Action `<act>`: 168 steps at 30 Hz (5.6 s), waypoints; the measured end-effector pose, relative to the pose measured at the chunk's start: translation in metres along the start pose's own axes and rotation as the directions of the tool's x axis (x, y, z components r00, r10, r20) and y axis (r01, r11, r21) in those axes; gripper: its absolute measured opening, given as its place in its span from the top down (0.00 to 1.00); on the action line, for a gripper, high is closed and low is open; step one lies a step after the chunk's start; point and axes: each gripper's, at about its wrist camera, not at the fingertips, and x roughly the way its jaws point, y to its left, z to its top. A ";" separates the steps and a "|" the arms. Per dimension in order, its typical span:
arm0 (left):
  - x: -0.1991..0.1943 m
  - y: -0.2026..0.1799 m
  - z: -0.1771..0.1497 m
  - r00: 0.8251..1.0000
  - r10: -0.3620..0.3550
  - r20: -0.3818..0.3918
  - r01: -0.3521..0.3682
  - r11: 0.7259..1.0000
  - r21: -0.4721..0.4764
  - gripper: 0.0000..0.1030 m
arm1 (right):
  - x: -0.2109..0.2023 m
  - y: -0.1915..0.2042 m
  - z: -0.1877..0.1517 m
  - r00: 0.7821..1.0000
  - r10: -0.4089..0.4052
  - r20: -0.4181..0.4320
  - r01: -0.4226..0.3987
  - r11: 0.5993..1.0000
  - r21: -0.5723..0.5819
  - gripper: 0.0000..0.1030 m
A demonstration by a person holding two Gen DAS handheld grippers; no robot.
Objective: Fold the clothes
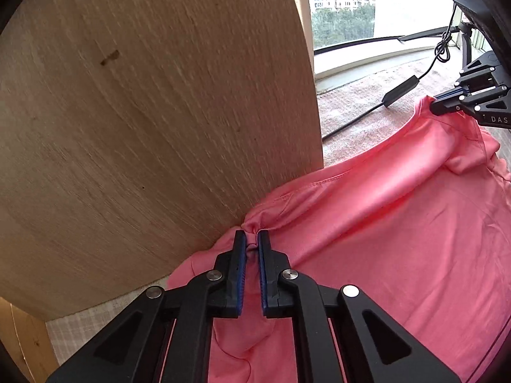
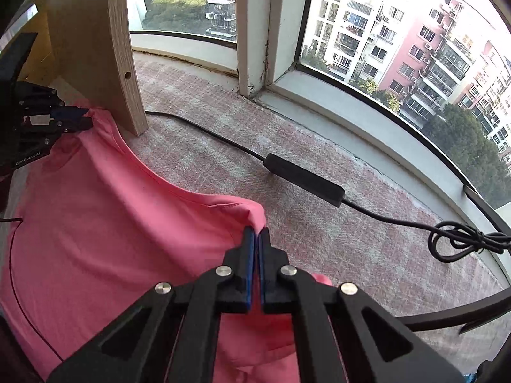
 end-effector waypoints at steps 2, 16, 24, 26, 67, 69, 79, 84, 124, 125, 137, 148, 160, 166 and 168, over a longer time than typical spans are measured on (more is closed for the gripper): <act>0.007 -0.004 0.000 0.999 -0.021 -0.037 0.022 1.000 0.006 0.88 | 0.003 -0.005 0.004 0.999 -0.035 0.006 0.035 0.999 0.018 0.98; -0.086 0.064 -0.056 1.000 0.019 -0.010 -0.020 0.995 -0.100 0.59 | -0.047 0.004 0.015 0.991 -0.097 0.091 0.096 0.995 0.018 0.72; -0.075 0.139 -0.147 0.987 -0.095 -0.127 0.052 0.950 -0.308 0.58 | -0.057 0.089 0.037 0.982 0.169 0.082 -0.163 0.984 -0.072 0.72; -0.060 0.131 -0.150 0.983 -0.133 -0.129 0.087 0.944 -0.318 0.58 | -0.044 0.118 0.046 0.975 0.216 0.056 -0.210 0.973 -0.101 0.72; -0.080 0.106 -0.210 0.952 -0.299 -0.062 0.270 0.920 -0.283 0.71 | 0.001 0.292 0.107 0.945 0.320 -0.071 -0.328 0.918 -0.222 0.54; -0.077 0.106 -0.211 0.947 -0.320 -0.038 0.296 0.909 -0.295 0.71 | 0.011 0.325 0.125 0.942 0.319 -0.100 -0.334 0.899 -0.281 0.54; -0.087 0.113 -0.218 0.948 -0.310 0.071 0.318 0.914 -0.253 0.98 | 0.073 0.379 0.150 0.934 0.239 -0.266 -0.336 0.842 -0.421 0.93; -0.112 0.129 -0.226 0.957 -0.266 0.117 0.287 0.930 -0.229 0.98 | 0.034 0.349 0.152 0.935 0.318 -0.154 -0.354 0.856 -0.378 0.97; -0.089 0.049 -0.174 0.886 -0.460 0.058 0.463 0.880 -0.108 0.74 | 0.003 0.215 0.036 0.967 0.206 -0.149 -0.233 0.953 -0.193 0.97; -0.090 0.057 -0.174 0.886 -0.460 0.061 0.464 0.877 -0.129 0.70 | 0.004 0.213 0.034 0.965 0.212 -0.156 -0.240 0.953 -0.185 0.97; -0.069 0.030 -0.152 0.842 -0.539 0.012 0.535 0.834 -0.130 0.63 | -0.007 0.201 0.028 0.962 0.256 -0.090 -0.267 0.951 -0.153 0.97; -0.109 -0.020 -0.180 0.817 -0.575 -0.035 0.576 0.813 0.085 0.93 | 0.004 0.186 0.015 0.966 0.215 -0.147 -0.231 0.967 -0.103 0.70; -0.100 -0.028 -0.161 0.846 -0.534 -0.001 0.531 0.842 0.093 0.77 | -0.005 0.212 0.000 0.960 0.240 -0.146 -0.272 0.926 -0.260 0.70; -0.069 -0.038 -0.163 0.856 -0.509 -0.091 0.516 0.851 0.095 0.73 | 0.002 0.215 -0.004 0.966 0.215 -0.141 -0.249 0.918 -0.308 0.78; -0.064 -0.034 -0.164 0.850 -0.519 -0.092 0.526 0.847 0.074 0.73 | -0.001 0.211 -0.004 0.970 0.200 -0.138 -0.233 0.924 -0.302 0.99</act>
